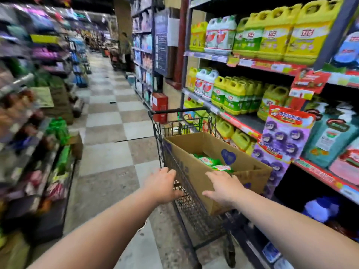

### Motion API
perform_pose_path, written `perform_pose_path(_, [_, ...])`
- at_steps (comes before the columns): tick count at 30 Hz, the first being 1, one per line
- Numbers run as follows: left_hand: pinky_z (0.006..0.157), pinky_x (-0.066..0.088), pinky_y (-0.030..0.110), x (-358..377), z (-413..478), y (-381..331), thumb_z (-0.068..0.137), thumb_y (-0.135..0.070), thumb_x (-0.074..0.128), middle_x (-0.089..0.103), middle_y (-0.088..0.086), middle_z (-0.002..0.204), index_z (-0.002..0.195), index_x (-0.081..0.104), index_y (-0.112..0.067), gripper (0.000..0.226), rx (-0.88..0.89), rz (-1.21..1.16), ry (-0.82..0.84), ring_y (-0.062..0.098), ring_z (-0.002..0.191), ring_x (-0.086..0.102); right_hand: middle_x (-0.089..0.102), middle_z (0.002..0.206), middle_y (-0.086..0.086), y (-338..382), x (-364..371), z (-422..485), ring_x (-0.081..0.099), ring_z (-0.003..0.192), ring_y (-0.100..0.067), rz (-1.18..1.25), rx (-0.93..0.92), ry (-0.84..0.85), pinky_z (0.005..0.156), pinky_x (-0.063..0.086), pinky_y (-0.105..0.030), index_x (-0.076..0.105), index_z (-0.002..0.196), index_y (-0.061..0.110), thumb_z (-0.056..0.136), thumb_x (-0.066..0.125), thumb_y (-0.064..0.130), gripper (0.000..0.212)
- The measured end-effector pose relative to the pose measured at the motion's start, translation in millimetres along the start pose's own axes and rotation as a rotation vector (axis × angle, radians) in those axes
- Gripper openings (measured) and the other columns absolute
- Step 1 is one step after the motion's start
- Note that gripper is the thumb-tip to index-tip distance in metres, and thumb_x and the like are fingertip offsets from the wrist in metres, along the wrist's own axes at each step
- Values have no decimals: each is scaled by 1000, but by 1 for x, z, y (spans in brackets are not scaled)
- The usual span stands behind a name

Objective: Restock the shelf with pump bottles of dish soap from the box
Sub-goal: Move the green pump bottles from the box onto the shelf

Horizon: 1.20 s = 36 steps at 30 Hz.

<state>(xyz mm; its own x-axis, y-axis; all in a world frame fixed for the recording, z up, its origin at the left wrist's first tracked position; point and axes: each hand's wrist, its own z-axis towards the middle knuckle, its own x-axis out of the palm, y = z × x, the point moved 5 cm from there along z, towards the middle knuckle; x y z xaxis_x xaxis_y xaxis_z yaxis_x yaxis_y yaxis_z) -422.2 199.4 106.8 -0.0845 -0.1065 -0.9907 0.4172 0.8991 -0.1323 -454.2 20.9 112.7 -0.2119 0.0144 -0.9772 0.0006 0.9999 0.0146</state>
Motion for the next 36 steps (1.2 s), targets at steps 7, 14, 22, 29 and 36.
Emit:
perform_pose_path(7, [101, 36, 42, -7, 74, 54, 80, -59, 56, 45, 9, 135, 132, 39, -17, 69, -42, 60, 6, 30, 126, 41, 37, 148, -2, 11, -6, 111, 35, 136, -27, -14, -30, -20, 106, 32, -50, 31, 143, 25, 84, 54, 58, 71])
perform_pose_path(14, [105, 37, 45, -26, 192, 100, 82, -57, 55, 44, 8, 138, 136, 37, -19, 69, -38, 132, 44, 29, 127, 40, 38, 147, -2, -3, -19, 242, 36, 135, -28, 61, 5, 18, 106, 32, -50, 31, 143, 25, 85, 52, 58, 70])
perform_pose_path(22, [99, 39, 44, 0, 291, 93, 79, -61, 55, 47, 7, 133, 131, 39, -20, 68, 51, 109, 96, 29, 123, 45, 31, 152, -2, -62, -11, 306, 31, 139, -28, 64, 117, 91, 109, 29, -52, 24, 147, 23, 86, 49, 61, 76])
perform_pose_path(29, [100, 39, 44, 36, 364, 45, 79, -60, 55, 45, 7, 135, 135, 37, -20, 71, 200, 127, 204, 29, 125, 44, 35, 149, -2, -138, 19, 301, 33, 137, -28, 126, 315, 134, 107, 30, -51, 29, 145, 25, 85, 53, 56, 72])
perform_pose_path(36, [100, 37, 42, 96, 432, -13, 79, -61, 54, 45, 7, 134, 134, 37, -19, 71, 412, 164, 349, 29, 126, 42, 38, 145, -5, -184, 67, 302, 34, 135, -31, 173, 501, 269, 106, 31, -51, 35, 140, 24, 85, 56, 54, 66])
